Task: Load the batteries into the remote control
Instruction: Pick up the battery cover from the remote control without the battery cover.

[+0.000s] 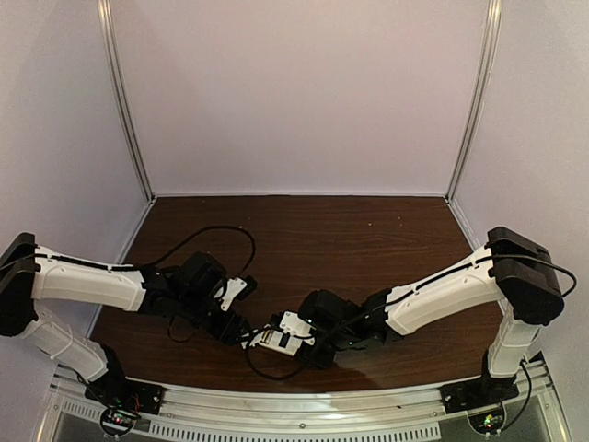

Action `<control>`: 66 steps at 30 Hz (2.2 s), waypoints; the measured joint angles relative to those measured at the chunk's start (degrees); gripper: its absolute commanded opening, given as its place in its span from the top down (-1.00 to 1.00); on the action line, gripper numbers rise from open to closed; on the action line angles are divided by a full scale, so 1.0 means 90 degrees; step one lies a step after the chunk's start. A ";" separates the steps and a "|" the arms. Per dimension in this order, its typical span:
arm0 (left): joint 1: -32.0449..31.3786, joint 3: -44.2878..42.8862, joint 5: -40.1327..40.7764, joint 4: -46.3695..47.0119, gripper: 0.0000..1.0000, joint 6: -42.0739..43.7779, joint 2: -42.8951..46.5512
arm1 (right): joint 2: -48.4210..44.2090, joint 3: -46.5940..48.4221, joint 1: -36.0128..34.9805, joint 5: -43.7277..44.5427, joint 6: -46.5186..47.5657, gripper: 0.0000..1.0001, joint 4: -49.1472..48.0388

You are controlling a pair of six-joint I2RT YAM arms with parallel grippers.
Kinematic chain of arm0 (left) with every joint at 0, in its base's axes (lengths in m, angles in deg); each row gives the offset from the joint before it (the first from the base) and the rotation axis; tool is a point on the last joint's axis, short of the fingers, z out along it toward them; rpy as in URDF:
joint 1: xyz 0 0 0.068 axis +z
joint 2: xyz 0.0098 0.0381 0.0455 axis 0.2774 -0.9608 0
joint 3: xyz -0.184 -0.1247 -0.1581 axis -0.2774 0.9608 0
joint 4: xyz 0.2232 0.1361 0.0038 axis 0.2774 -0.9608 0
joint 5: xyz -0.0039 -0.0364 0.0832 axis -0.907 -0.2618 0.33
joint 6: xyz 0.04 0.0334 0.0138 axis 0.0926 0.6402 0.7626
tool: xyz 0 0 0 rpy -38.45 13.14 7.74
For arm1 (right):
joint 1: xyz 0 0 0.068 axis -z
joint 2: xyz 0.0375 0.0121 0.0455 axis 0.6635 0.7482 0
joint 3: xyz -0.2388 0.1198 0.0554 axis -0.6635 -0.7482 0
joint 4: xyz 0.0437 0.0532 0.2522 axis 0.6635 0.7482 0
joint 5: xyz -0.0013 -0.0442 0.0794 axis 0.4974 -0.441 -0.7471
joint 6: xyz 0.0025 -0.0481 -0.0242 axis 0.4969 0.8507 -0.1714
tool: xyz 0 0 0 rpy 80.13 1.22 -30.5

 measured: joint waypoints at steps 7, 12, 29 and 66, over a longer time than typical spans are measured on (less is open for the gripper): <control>-0.0112 0.0024 0.0146 -0.0185 -0.13 0.0289 -0.0129 | 0.0000 -0.0002 0.0000 -0.0066 0.0002 1.00 0.0002; -0.0206 0.0024 0.0182 -0.0304 -0.13 0.0534 -0.0345 | 0.0000 -0.0002 0.0000 -0.0126 0.0002 1.00 0.0007; -0.0248 -0.0415 0.0279 -0.0505 -0.22 0.1746 -0.0486 | 0.0000 -0.0002 0.0000 -0.0219 0.0029 1.00 0.0012; -0.0204 -0.1090 0.0092 -0.1003 0.26 0.2205 -0.1375 | 0.0000 0.0000 0.0000 -0.0129 -0.0029 1.00 0.0029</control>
